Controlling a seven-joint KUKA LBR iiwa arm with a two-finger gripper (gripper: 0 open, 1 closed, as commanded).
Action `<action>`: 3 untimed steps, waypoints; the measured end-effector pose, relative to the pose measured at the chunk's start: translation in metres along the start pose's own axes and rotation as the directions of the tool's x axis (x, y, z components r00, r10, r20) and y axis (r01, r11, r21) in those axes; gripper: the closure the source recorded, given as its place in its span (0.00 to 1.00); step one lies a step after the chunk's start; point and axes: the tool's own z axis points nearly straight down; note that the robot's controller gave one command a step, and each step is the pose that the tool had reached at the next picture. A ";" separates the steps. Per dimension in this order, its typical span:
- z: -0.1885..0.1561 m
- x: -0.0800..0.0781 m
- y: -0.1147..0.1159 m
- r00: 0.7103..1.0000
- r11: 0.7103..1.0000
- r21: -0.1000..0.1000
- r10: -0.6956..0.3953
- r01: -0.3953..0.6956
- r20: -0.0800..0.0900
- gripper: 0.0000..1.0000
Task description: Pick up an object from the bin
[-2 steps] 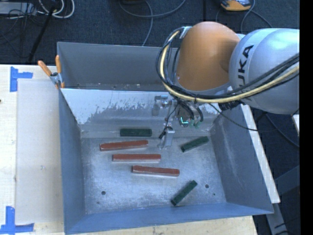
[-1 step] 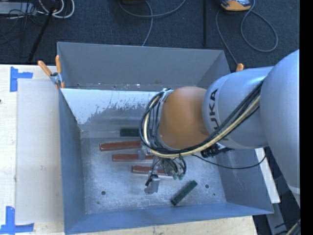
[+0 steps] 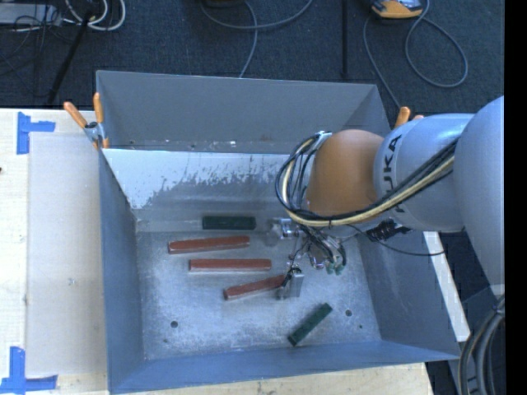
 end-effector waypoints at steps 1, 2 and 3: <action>-0.007 0.080 -0.007 0.998 0.998 -0.004 -0.070 0.070 0.001 0.00; -0.006 0.080 -0.007 0.998 0.998 -0.005 -0.068 0.068 -0.002 1.00; -0.161 0.102 0.005 0.998 0.998 -0.004 -0.061 0.061 0.006 1.00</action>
Offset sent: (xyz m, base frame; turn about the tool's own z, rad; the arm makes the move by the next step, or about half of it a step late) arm -0.0792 -0.0106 0.0064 -0.0724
